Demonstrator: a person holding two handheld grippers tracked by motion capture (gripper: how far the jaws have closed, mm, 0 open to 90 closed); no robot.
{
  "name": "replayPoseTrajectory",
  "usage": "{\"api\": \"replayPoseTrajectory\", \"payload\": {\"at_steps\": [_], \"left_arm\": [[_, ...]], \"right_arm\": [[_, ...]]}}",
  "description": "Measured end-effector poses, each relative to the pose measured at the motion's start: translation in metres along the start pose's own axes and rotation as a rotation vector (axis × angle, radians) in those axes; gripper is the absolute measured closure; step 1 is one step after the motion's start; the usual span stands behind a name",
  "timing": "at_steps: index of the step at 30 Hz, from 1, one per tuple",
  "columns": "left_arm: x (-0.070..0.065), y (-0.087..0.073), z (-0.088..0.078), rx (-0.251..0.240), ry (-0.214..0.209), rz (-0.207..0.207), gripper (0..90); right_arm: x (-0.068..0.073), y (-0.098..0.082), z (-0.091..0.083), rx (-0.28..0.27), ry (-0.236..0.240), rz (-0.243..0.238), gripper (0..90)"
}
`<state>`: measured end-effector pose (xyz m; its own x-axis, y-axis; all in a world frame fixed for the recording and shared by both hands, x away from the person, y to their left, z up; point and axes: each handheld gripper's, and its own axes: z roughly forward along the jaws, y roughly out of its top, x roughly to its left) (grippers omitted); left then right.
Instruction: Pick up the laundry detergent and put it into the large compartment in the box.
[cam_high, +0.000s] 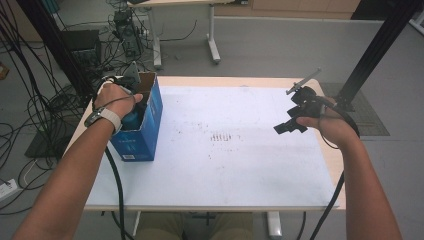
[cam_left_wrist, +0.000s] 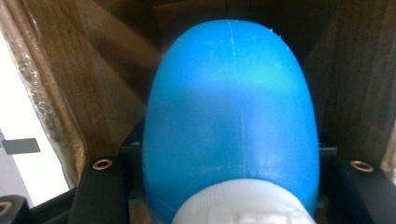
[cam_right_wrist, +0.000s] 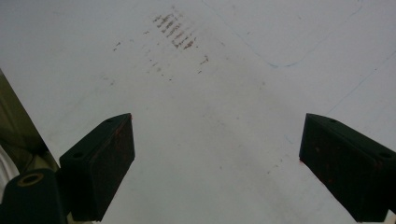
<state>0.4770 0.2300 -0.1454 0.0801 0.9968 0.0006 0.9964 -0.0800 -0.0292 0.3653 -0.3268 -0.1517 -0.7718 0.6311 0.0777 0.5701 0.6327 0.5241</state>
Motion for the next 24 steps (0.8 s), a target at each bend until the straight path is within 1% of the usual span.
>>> {"api": "replayPoseTrajectory", "payload": {"at_steps": [24], "left_arm": [[-0.0006,-0.0013,0.0003,-0.007,0.001,0.000,38.4]], "right_arm": [[0.0003,0.0017,0.0009,0.000,0.002,-0.001,10.2]]}}
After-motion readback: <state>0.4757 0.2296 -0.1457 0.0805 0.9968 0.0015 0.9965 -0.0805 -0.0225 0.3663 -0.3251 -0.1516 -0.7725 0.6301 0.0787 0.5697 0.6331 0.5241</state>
